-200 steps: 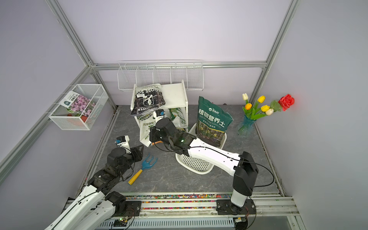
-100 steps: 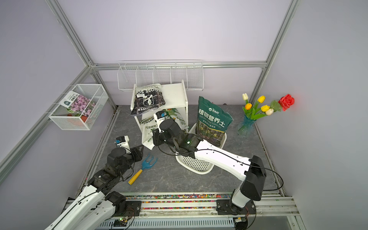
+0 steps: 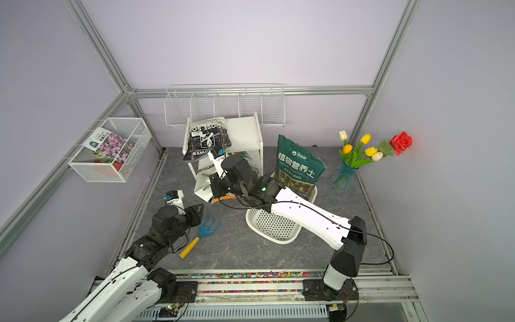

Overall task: Take down the fertilizer bag from the shelf
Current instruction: Pick up the fertilizer bag from the shelf.

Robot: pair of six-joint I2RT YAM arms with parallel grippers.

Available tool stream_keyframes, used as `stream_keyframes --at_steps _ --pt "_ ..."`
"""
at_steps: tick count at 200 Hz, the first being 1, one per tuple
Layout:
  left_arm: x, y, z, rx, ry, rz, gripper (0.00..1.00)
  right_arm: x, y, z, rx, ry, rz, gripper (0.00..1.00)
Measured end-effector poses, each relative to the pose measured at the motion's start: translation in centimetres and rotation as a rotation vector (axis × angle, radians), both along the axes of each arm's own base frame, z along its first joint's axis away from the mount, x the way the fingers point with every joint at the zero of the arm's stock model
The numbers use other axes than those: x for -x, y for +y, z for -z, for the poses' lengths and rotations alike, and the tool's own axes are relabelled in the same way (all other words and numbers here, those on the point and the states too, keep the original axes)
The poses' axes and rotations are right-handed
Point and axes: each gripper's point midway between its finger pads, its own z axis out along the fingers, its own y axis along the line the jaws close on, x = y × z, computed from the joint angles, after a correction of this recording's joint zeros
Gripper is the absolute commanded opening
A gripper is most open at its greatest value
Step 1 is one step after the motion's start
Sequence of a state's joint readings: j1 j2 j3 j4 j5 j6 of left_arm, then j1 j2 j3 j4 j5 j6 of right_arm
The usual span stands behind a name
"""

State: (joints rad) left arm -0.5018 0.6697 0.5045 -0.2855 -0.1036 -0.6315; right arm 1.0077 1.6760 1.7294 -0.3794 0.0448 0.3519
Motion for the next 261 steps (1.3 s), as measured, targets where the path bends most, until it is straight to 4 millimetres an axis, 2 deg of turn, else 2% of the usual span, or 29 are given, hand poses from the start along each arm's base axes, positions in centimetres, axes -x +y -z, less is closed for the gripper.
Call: stream_keyframes --at_steps 130,221,261 --pt "0.0 0.1 0.1 -0.004 0.000 -0.008 0.33 0.6 0.4 -0.6 0.047 -0.034 -0.052 0.00" --pt "0.0 0.6 -0.4 -0.001 -0.023 -0.029 0.32 3.3 1.8 -0.9 0.055 -0.064 -0.124 0.00" --pt "0.3 1.2 -0.2 -0.004 -0.029 -0.054 0.32 5.0 1.6 -2.1 0.040 -0.074 -0.153 0.00"
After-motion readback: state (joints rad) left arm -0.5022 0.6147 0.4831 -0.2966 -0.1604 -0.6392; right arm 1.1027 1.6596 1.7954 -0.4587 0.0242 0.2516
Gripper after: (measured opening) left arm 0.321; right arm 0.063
